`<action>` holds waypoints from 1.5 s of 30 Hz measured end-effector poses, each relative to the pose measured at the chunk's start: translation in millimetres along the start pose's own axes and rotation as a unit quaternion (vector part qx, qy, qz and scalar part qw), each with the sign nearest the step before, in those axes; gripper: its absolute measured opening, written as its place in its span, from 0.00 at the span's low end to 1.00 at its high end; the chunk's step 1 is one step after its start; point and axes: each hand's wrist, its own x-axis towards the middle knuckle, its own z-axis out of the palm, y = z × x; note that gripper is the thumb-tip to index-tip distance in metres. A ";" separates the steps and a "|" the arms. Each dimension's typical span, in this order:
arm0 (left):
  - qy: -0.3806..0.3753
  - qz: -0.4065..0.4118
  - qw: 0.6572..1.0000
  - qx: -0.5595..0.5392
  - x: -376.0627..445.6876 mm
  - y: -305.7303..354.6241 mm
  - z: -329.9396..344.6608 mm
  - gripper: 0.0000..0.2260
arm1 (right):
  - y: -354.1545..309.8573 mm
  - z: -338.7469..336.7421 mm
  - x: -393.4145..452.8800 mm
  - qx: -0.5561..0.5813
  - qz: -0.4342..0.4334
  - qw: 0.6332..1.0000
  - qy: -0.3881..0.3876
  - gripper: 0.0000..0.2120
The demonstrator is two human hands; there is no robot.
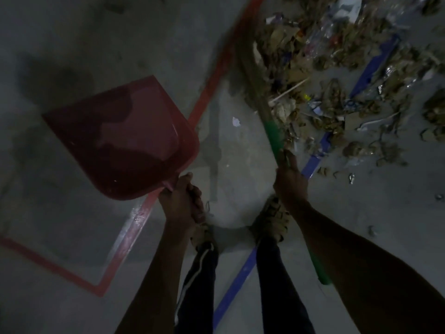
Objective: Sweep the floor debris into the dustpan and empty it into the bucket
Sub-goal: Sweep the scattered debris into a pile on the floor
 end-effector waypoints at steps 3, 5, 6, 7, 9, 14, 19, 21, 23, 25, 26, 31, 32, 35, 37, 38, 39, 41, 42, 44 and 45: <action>0.011 0.001 1.000 -0.025 -11.4 -17.9 18.6 0.16 | 11.0 5.2 -10.3 -0.004 -0.072 0.997 -0.015 0.30; 0.016 0.001 0.999 -0.035 -16.4 -28.4 30.2 0.16 | 19.8 17.2 -17.7 -0.010 -0.086 0.993 -0.077 0.33; 0.018 -0.002 0.999 -0.038 -18.1 -32.5 35.8 0.16 | 27.4 28.0 -18.6 -0.034 -0.099 0.988 -0.113 0.34; 0.020 -0.004 0.999 -0.039 -19.1 -36.4 40.9 0.16 | 34.0 36.9 -18.4 -0.064 -0.110 0.981 -0.148 0.35; 0.024 -0.001 0.999 -0.041 -21.2 -43.2 51.0 0.17 | 45.2 50.1 -18.5 -0.116 -0.128 0.965 -0.199 0.38; 0.031 0.002 0.999 -0.031 -28.2 -55.3 68.7 0.18 | 68.6 25.8 -4.0 -0.118 -0.099 0.968 -0.199 0.27; 0.046 0.004 0.999 -0.022 -32.1 -67.1 77.5 0.15 | 98.7 -19.9 40.8 -0.096 -0.025 0.988 -0.116 0.23; 0.046 0.003 0.999 -0.020 -34.0 -70.9 81.3 0.15 | 111.2 -37.5 63.0 -0.077 0.025 0.994 -0.072 0.22; 0.043 0.005 0.999 -0.016 -36.2 -73.0 85.4 0.16 | 118.8 -55.3 81.7 -0.078 0.047 0.996 -0.024 0.19; 0.038 0.011 0.999 -0.004 -38.9 -72.5 90.5 0.16 | 124.7 -69.0 96.3 -0.087 0.055 0.995 0.017 0.19; 0.035 0.015 0.999 0.001 -39.9 -71.9 93.4 0.16 | 128.1 -74.7 102.2 -0.091 0.056 0.994 0.037 0.21; 0.025 0.020 0.999 0.008 -42.1 -66.2 108.4 0.15 | 142.9 -85.4 110.1 -0.101 0.066 0.989 0.089 0.32; 0.023 0.018 1.000 0.009 -42.2 -65.0 111.0 0.15 | 143.9 -85.1 108.2 -0.096 0.061 0.989 0.094 0.33; 0.014 0.014 1.000 0.004 -40.5 -62.7 116.8 0.15 | 136.3 -86.9 94.7 -0.074 0.051 0.990 0.105 0.34; 0.008 0.008 1.000 0.008 -39.5 -62.4 117.8 0.16 | 126.3 -86.1 82.6 -0.046 0.059 0.993 0.095 0.31; 0.006 0.007 1.000 0.008 -39.1 -62.5 117.6 0.16 | 121.3 -85.2 77.6 -0.026 0.057 0.993 0.096 0.29; 0.003 0.008 1.000 0.008 -38.5 -62.7 117.0 0.16 | 116.7 -83.3 73.3 -0.003 0.049 0.994 0.100 0.28; 0.000 0.010 1.000 0.011 -38.5 -63.0 115.1 0.16 | 114.4 -72.7 68.5 0.030 0.025 0.995 0.096 0.26; 0.002 0.010 1.000 0.012 -38.8 -63.0 113.7 0.16 | 113.2 -67.5 66.1 0.038 0.015 0.995 0.090 0.26; 0.006 0.012 1.000 0.010 -39.3 -63.6 110.1 0.17 | 110.1 -56.0 59.6 0.037 -0.015 0.996 0.076 0.27; 0.008 0.013 1.000 0.008 -39.2 -64.0 107.8 0.17 | 106.1 -51.4 54.4 0.032 -0.028 0.997 0.071 0.27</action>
